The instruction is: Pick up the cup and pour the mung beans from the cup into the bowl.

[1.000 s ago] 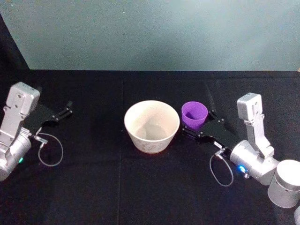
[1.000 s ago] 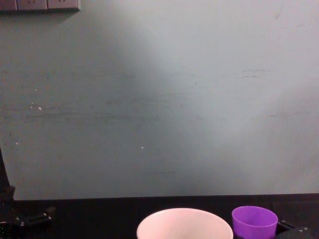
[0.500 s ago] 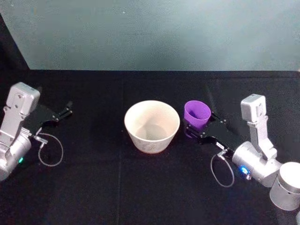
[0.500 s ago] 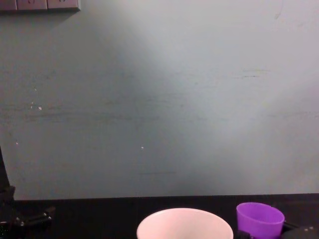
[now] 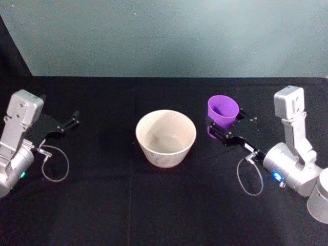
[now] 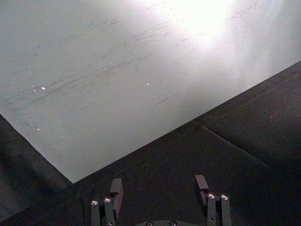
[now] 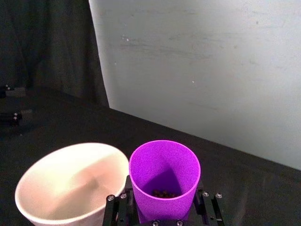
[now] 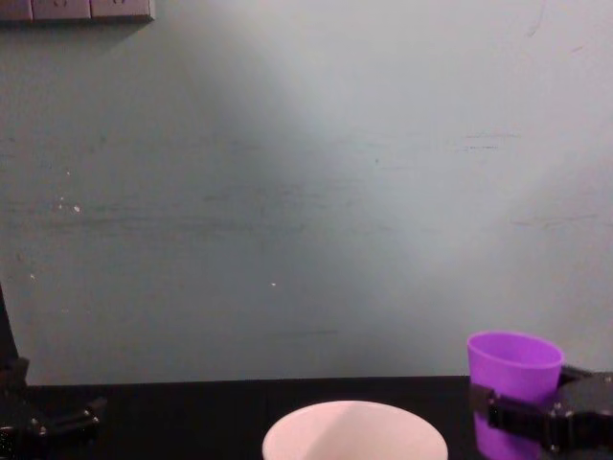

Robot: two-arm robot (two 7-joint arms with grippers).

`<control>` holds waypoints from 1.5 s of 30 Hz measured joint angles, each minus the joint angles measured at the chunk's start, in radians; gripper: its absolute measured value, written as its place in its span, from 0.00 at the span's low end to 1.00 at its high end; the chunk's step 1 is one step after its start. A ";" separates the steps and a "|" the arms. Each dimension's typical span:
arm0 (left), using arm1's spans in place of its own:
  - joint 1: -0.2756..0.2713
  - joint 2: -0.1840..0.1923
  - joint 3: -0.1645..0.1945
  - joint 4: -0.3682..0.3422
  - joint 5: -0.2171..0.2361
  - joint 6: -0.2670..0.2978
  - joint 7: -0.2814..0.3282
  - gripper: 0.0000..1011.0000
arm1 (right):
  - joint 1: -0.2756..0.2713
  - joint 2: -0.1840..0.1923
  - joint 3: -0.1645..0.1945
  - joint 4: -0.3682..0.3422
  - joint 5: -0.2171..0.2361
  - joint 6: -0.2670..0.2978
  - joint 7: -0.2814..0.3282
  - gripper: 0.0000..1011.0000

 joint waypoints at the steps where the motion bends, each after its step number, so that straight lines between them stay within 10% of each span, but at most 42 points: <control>1: 0.000 0.000 0.000 0.000 0.000 0.000 0.000 0.99 | 0.000 0.000 0.000 0.000 0.000 0.000 0.000 0.71; 14: 0.000 0.000 0.000 0.000 0.000 0.000 0.000 0.99 | -0.003 0.041 0.010 -0.114 0.008 0.106 -0.006 0.71; 45: 0.000 0.000 0.000 0.000 0.000 0.000 0.000 0.99 | -0.005 0.044 0.008 -0.121 0.008 0.111 -0.012 0.71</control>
